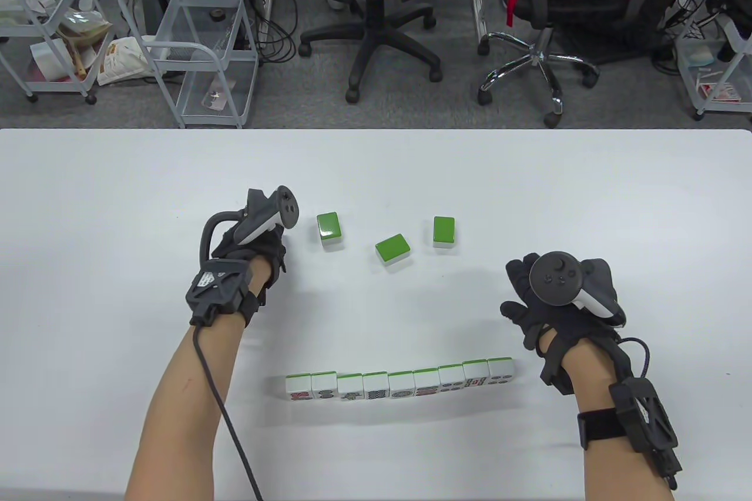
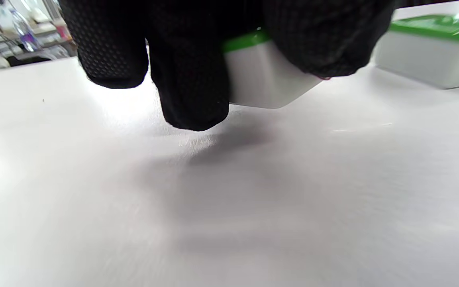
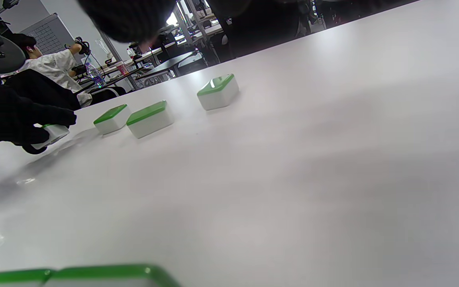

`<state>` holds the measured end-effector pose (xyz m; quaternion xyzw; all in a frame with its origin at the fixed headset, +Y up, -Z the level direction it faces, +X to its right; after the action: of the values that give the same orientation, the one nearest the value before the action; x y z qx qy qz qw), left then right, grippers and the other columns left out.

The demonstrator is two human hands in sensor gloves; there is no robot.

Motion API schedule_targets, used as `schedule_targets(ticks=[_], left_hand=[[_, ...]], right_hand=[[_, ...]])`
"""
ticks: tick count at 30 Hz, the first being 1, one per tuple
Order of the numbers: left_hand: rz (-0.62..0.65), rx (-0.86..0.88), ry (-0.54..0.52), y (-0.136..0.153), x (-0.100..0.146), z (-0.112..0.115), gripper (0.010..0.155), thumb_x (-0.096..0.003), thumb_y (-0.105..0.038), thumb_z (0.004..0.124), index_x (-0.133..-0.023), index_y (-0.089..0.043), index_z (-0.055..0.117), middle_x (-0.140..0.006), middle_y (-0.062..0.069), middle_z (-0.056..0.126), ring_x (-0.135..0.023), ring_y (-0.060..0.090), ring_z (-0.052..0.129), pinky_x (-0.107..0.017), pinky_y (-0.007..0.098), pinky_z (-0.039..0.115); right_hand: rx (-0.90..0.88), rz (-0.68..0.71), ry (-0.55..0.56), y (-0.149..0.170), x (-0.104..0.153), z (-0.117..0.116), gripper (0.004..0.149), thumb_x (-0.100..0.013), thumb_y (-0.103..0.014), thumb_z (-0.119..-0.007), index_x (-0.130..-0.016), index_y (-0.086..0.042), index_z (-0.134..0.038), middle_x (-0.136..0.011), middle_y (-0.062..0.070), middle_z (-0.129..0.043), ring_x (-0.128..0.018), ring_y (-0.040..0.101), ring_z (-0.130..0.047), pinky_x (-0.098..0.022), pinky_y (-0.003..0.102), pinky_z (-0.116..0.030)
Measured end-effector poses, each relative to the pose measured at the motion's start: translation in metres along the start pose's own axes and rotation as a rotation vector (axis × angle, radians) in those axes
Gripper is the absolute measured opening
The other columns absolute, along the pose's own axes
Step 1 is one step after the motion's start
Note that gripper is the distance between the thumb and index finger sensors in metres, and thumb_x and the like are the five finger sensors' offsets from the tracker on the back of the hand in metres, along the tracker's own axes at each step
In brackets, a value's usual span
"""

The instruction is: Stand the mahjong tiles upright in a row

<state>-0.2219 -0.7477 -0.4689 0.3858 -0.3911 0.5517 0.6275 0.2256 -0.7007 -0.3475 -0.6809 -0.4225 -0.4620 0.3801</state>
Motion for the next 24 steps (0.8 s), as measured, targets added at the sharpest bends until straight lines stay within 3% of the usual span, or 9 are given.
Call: schedule_targets(ticks=[4,9,14,18,24], left_hand=[[0.149,0.003,0.103,0.001,0.035,0.005,0.073,-0.0249,-0.041,0.08,-0.094,-0.035,0.059,-0.104,0.001,0.067,-0.068,0.019,0.108,-0.059,0.046,0.085],[0.273,-0.094,0.244,-0.004,0.082,0.03,0.073,-0.0248,-0.04,0.08,-0.095,-0.035,0.059,-0.104,0.001,0.069,-0.068,0.019,0.107,-0.059,0.046,0.084],[0.415,-0.055,0.36,-0.014,0.128,0.057,0.074,-0.0249,-0.04,0.08,-0.095,-0.032,0.058,-0.104,0.002,0.068,-0.068,0.02,0.107,-0.06,0.047,0.083],[0.48,-0.069,0.392,-0.021,0.153,0.075,0.075,-0.025,-0.04,0.08,-0.095,-0.031,0.057,-0.104,0.003,0.068,-0.067,0.019,0.107,-0.06,0.047,0.083],[0.524,-0.02,0.408,-0.026,0.164,0.085,0.076,-0.0246,-0.04,0.08,-0.095,-0.027,0.055,-0.101,0.003,0.073,-0.066,0.019,0.11,-0.059,0.045,0.085]], right_hand=[[0.001,0.002,-0.002,-0.001,0.0,0.0,0.075,-0.036,-0.043,-0.073,-0.097,-0.01,-0.046,-0.106,0.025,-0.034,-0.091,0.062,-0.035,-0.059,0.074,-0.044],[0.002,0.003,-0.008,-0.002,-0.001,-0.001,0.075,-0.036,-0.042,-0.073,-0.097,-0.008,-0.046,-0.106,0.025,-0.036,-0.091,0.063,-0.035,-0.059,0.074,-0.044],[-0.007,0.005,-0.013,-0.002,0.0,-0.001,0.075,-0.036,-0.042,-0.073,-0.097,-0.007,-0.046,-0.105,0.026,-0.036,-0.091,0.063,-0.035,-0.059,0.074,-0.044],[-0.011,0.004,-0.013,-0.002,0.0,-0.001,0.075,-0.036,-0.042,-0.073,-0.097,-0.007,-0.046,-0.105,0.026,-0.036,-0.091,0.063,-0.036,-0.059,0.074,-0.044],[-0.012,0.005,-0.02,-0.003,0.001,-0.002,0.075,-0.036,-0.042,-0.073,-0.097,-0.007,-0.046,-0.105,0.026,-0.035,-0.091,0.063,-0.035,-0.059,0.074,-0.044]])
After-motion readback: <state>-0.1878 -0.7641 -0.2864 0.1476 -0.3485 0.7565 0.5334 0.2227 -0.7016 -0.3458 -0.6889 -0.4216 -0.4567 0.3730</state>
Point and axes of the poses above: the tracker on the back of each hand, its own y axis roughly to the little-finger side, its own x axis roughly from the fingertips to the wrist, z = x × y, the point moved 4 cm from there along -x, roughly from the wrist to the fingertips
